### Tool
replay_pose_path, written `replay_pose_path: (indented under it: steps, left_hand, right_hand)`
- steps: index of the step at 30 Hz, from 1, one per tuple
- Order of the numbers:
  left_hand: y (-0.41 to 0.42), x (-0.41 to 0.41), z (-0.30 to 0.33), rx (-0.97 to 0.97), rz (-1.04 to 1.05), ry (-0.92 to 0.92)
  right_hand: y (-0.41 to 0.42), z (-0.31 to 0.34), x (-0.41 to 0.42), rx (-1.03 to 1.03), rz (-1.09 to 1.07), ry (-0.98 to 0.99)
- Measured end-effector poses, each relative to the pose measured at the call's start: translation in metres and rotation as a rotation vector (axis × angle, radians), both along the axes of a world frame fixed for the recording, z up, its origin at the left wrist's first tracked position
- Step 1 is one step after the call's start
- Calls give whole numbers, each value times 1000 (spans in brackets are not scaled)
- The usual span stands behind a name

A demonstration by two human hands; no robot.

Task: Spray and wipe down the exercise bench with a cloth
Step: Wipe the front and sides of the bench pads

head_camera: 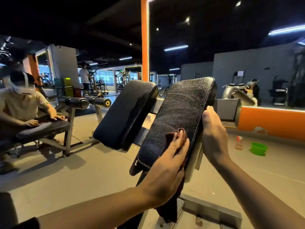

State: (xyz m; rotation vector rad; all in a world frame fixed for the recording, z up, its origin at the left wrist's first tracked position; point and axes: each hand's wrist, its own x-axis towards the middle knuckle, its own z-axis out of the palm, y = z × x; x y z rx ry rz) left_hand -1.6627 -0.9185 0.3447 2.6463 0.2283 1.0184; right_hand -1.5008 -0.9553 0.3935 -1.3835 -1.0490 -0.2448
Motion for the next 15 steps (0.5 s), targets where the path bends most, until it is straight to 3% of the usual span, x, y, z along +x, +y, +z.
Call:
replay_pose_path:
  steps: [3, 8, 10, 13, 15]
  left_hand:
    - [23, -5, -6, -137, 50, -39]
    - [79, -16, -2, -499, 350, -86]
    - [60, -15, -8, -403, 223, -123]
    - [24, -8, -11, -96, 75, -104]
    - [38, -5, -9, -115, 58, -130]
  right_hand:
    - [0, -1, -2, -38, 11, 1]
    - [-6, -6, 2, -100, 24, -8]
    - [-5, -10, 0, -99, 44, -4]
    - [2, -16, -5, -58, 30, 16]
    - [7, -18, -8, -21, 36, 41]
